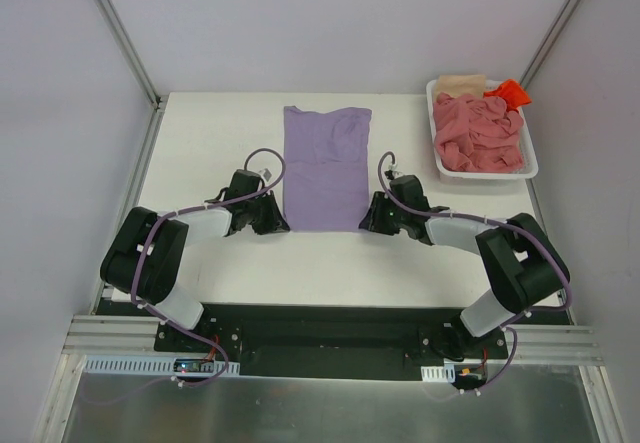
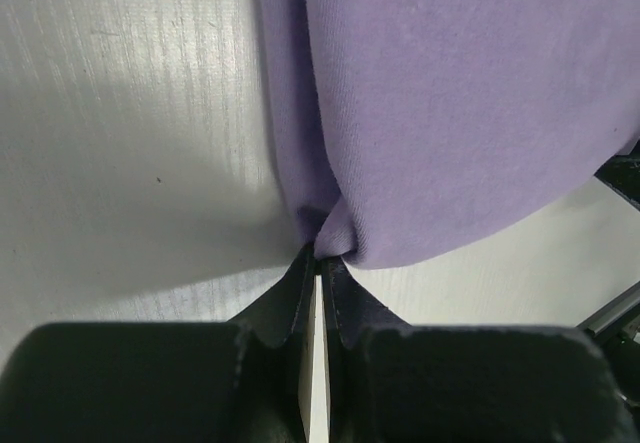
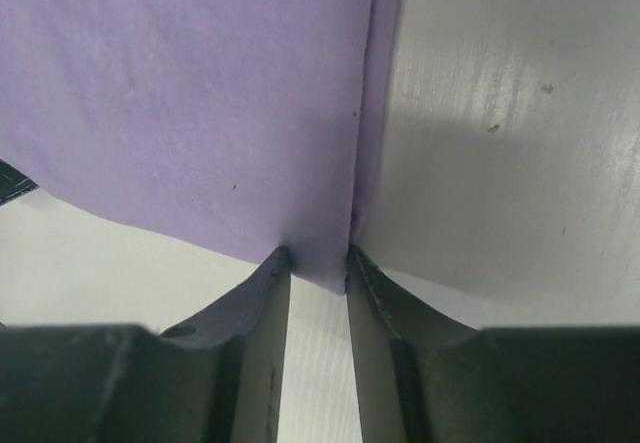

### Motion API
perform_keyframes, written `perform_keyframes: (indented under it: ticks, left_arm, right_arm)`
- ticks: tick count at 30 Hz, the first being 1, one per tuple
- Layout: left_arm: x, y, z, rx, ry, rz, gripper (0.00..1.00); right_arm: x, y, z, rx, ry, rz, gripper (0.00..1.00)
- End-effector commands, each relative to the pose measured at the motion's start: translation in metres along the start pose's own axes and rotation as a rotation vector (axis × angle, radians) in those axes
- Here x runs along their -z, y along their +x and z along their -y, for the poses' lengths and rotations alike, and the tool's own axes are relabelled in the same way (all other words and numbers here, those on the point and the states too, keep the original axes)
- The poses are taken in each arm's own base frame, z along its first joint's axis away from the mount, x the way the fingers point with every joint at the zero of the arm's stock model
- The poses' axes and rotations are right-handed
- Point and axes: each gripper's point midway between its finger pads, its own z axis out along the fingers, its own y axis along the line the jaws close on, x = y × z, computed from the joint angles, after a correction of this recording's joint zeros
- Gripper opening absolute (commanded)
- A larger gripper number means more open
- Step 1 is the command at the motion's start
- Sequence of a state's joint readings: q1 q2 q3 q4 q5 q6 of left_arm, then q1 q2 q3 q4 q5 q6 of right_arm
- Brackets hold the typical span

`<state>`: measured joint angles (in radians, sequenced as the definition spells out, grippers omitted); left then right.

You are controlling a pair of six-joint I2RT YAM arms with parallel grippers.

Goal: Fold and stack the t-shirts
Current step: Grab one side of the 2/3 rectangular tshirt with both arms

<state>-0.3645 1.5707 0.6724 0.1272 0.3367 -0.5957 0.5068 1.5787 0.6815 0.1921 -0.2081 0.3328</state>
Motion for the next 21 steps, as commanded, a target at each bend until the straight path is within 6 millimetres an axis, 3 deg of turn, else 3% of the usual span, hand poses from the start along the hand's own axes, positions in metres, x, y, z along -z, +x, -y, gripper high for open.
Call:
perform_keyframes:
  ticks: [1, 6, 12, 17, 21]
  left_arm:
    - [0.0, 0.005, -0.012, 0.051, -0.046, 0.011, 0.0]
    - [0.001, 0.014, -0.01, 0.077, -0.021, -0.012, 0.0]
    - [0.021, 0.04, -0.026, 0.135, -0.081, -0.026, 0.0]
    - [0.049, 0.068, -0.011, 0.105, 0.011, -0.016, 0.0]
    - [0.083, 0.082, 0.01, 0.042, 0.105, 0.031, 0.0]
  right_arm:
    - [0.003, 0.022, 0.019, -0.002, 0.075, -0.075, 0.29]
    - [0.001, 0.029, 0.014, -0.006, 0.034, -0.111, 0.01]
    - [0.022, 0.041, 0.002, 0.007, -0.047, -0.123, 0.01]
    - [0.053, 0.066, -0.027, 0.005, -0.214, -0.218, 0.0]
    - [0.093, 0.098, -0.047, 0.025, -0.309, -0.356, 0.0]
